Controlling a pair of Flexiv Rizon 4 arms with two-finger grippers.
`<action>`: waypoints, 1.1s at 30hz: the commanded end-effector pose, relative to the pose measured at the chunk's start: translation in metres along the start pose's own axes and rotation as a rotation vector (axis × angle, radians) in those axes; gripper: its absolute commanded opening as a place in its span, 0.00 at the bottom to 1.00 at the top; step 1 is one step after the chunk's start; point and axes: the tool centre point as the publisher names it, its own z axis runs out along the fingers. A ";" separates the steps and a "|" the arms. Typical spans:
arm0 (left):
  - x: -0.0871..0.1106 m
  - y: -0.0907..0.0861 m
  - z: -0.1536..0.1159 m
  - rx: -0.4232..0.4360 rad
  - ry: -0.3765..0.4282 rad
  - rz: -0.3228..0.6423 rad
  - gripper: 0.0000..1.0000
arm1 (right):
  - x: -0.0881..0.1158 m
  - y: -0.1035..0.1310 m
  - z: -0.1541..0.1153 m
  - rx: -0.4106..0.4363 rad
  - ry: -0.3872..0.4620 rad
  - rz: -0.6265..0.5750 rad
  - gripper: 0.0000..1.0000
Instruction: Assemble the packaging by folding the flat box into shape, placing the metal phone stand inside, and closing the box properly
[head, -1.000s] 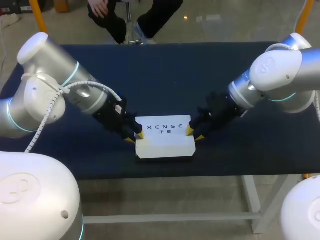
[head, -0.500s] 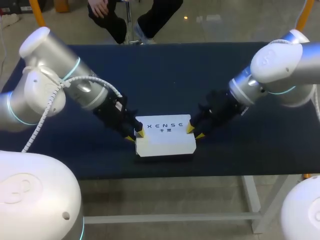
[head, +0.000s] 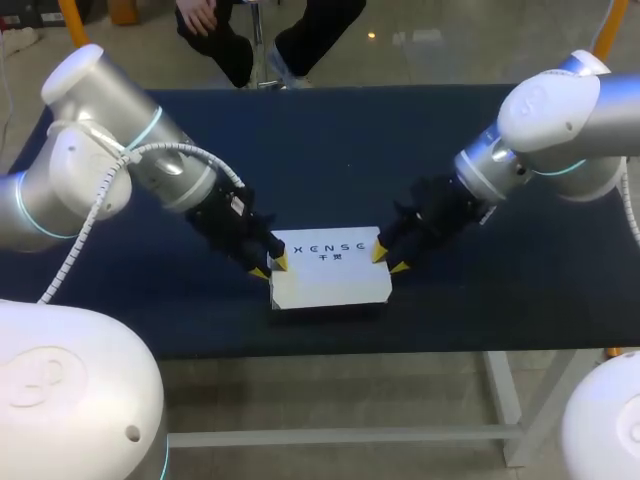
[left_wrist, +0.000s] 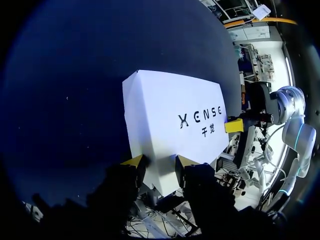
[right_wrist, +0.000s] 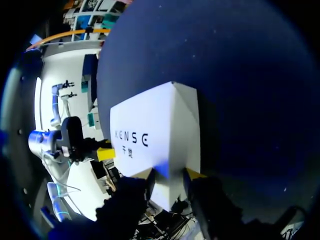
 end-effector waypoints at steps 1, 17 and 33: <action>0.004 -0.003 0.002 -0.011 -0.005 -0.002 0.42 | 0.003 0.002 0.001 0.009 0.004 0.001 0.42; 0.006 -0.004 -0.003 -0.040 -0.013 -0.023 0.43 | 0.006 0.003 -0.001 0.041 0.007 0.020 0.42; 0.008 -0.006 -0.007 -0.076 -0.012 -0.053 0.44 | 0.009 0.003 -0.005 0.081 0.011 0.047 0.42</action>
